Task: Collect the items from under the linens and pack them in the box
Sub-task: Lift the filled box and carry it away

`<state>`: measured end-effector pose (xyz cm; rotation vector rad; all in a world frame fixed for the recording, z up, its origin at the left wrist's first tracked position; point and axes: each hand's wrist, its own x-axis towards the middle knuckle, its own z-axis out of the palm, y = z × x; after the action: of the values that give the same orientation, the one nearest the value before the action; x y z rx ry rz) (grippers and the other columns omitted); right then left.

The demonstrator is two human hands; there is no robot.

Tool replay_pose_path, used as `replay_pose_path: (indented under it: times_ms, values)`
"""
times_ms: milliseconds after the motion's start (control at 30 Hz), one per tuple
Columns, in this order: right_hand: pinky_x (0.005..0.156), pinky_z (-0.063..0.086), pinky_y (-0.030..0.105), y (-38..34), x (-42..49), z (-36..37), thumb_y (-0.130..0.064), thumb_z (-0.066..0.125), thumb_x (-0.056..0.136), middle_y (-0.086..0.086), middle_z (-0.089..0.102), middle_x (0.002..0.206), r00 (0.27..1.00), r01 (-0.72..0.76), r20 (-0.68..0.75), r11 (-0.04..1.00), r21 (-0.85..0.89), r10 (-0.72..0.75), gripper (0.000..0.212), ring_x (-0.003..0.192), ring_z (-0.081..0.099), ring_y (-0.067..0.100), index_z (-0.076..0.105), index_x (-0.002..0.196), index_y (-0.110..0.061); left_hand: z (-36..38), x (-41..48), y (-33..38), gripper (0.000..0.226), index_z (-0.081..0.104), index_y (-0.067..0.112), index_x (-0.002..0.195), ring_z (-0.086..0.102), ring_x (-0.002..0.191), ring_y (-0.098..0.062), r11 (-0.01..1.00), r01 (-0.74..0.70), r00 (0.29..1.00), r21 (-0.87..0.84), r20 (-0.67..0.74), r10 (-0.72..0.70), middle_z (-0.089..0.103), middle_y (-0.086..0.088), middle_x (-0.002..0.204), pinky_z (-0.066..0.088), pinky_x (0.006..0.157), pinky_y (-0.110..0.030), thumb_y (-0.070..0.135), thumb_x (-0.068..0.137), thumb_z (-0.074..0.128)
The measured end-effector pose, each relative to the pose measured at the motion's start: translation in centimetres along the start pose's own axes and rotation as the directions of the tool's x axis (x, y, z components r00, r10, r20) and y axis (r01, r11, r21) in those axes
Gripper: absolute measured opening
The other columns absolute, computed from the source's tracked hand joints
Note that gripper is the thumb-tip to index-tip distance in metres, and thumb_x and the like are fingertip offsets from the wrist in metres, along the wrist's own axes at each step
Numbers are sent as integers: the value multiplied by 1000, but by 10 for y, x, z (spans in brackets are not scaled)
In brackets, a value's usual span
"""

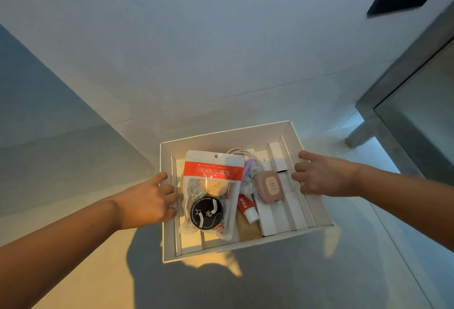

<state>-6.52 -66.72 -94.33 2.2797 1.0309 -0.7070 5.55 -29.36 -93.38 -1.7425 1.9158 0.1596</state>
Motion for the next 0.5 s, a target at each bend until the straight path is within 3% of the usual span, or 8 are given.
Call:
replay_pose_path:
  times_ms: [333, 500]
  values:
    - [106, 22, 49, 30, -113, -120, 0, 49, 88, 11, 52, 111, 998, -4, 61, 999, 46, 2, 29, 104, 45, 32, 60, 111, -14, -126, -65, -37, 42, 69, 23, 68, 65, 69, -20, 998, 7, 998, -59, -55, -10, 65, -1, 70, 55, 74, -43, 18, 34, 93]
    - [103, 25, 46, 54, -178, -194, 1, 50, 87, 9, 53, 104, 1000, 30, -2, 1000, -5, -30, 28, 98, 47, 28, 62, 105, -16, -211, -119, -59, 45, 69, 22, 71, 64, 70, -19, 999, -1, 999, -49, -42, -1, 65, -2, 72, 55, 74, -44, 19, 34, 94]
